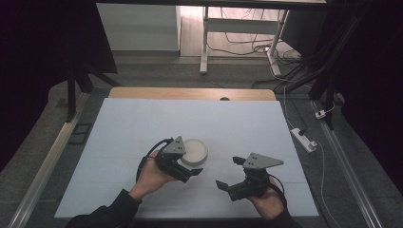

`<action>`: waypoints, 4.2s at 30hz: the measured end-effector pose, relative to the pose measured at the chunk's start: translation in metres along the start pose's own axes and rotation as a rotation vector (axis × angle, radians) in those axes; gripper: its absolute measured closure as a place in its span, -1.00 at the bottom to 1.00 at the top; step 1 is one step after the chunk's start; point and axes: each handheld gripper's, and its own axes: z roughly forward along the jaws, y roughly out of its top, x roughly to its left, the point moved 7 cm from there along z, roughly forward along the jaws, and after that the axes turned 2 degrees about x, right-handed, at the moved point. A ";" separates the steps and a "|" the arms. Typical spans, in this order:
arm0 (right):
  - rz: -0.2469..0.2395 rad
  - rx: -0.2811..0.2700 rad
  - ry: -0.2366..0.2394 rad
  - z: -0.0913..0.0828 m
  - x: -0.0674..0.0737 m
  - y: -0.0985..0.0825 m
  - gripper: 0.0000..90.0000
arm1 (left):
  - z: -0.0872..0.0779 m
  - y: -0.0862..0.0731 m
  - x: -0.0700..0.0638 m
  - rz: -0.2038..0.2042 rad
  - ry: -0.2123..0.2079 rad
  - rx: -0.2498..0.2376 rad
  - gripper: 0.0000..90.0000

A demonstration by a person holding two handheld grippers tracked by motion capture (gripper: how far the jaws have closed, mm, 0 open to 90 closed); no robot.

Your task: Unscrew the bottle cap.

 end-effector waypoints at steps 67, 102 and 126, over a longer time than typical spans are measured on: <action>-0.166 0.005 0.270 0.072 0.014 0.062 -0.83 | -0.001 0.002 -0.010 0.090 -0.157 0.005 -0.84; -0.078 -0.032 0.040 0.073 0.012 0.072 -1.00 | -0.005 0.004 0.003 -0.032 0.005 -0.019 -0.84; -0.173 -0.025 0.325 0.068 0.011 0.064 -0.84 | -0.006 0.004 -0.010 0.061 -0.156 -0.012 -0.84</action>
